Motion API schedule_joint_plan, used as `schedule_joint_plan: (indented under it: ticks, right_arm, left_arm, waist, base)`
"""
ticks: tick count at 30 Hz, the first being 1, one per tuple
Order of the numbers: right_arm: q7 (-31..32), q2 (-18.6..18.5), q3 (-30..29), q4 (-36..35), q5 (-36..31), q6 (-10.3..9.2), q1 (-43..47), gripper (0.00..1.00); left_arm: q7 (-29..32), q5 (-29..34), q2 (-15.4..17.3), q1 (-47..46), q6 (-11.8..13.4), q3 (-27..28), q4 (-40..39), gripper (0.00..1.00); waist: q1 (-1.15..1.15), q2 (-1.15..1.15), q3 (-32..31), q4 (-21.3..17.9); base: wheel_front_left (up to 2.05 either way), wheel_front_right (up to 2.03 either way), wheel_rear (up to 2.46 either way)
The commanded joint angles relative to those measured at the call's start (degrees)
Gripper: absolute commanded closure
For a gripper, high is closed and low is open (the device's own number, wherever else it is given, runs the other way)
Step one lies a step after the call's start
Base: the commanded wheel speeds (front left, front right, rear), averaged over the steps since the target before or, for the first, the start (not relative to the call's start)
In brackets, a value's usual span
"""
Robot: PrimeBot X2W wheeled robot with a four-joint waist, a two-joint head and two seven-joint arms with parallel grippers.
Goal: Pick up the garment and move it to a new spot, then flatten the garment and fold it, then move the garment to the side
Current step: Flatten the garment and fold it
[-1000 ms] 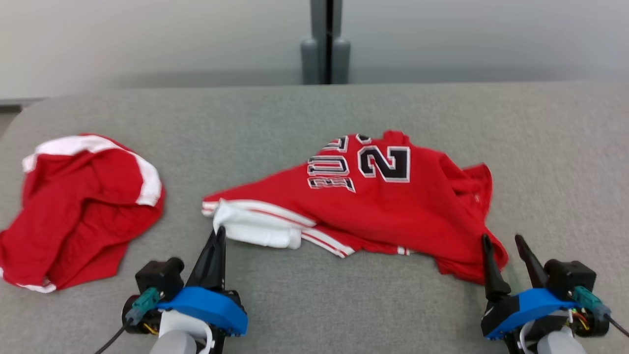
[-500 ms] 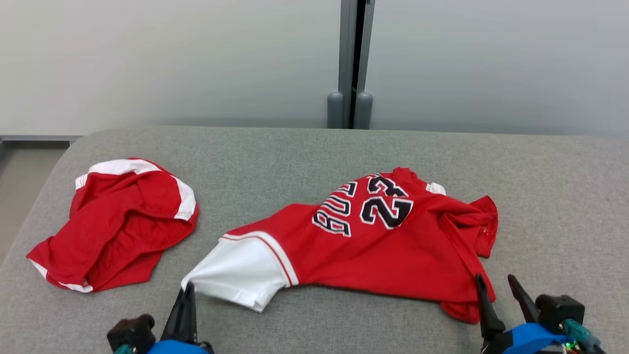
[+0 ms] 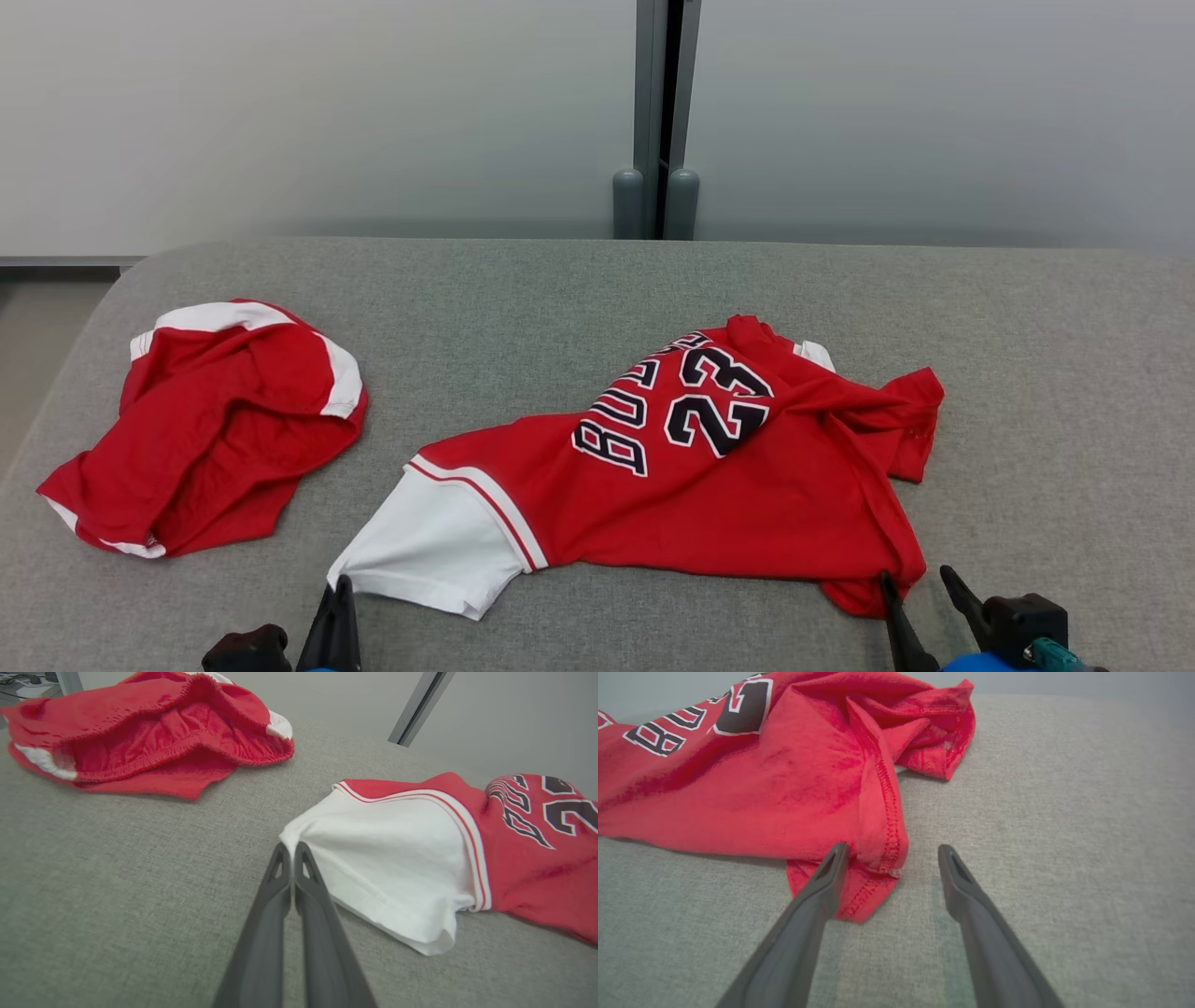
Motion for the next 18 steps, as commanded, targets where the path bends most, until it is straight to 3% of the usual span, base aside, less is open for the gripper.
schedule_joint_plan:
  ticks: [1, 2, 18]
  right_arm:
    - [-0.18, -0.08, -0.19, 0.27, -0.78, -0.02, -0.54, 0.00]
    - [-0.18, -0.08, -0.32, 0.51, -1.12, -0.02, -0.75, 0.00]
    - [-0.18, -0.07, -4.55, 0.68, -6.00, -0.02, -2.53, 0.00]
  left_arm:
    - [-0.15, 0.43, 0.06, -0.91, 0.34, -0.27, -0.12, 0.07]
    - [-0.15, 0.72, 0.05, -1.04, 0.45, -0.43, -0.41, 0.00]
    - [-0.15, 1.58, 0.05, -2.21, -0.54, -4.68, -4.50, 0.00]
  waist:
    - [0.00, 0.00, 0.16, 0.05]
    - [0.00, 0.00, 0.26, 0.07]
    - [0.00, 0.00, 1.74, -0.14]
  base:
    - [0.00, 0.00, 0.00]
    - [0.00, 0.00, 0.00]
    - [0.00, 0.00, 0.00]
